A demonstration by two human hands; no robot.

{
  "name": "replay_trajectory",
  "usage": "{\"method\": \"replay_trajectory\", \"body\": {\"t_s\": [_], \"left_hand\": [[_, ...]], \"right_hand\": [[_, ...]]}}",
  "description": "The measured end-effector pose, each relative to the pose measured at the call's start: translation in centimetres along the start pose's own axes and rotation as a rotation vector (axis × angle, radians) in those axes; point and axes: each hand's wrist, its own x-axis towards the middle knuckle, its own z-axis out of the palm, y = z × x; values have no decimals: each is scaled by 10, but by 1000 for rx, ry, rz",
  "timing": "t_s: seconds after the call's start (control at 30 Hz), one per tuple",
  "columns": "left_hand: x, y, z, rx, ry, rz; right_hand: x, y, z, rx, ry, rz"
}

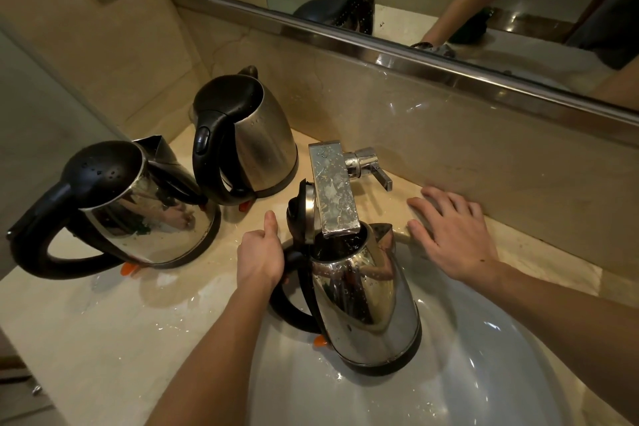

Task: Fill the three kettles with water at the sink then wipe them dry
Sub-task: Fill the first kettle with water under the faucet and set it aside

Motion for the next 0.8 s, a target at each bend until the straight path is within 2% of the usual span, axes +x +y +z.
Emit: {"method": "replay_trajectory", "body": {"t_s": [0.8], "left_hand": [[-4, 4, -1, 13, 1, -19]], "right_hand": [[0, -1, 1, -13, 6, 12]]}}
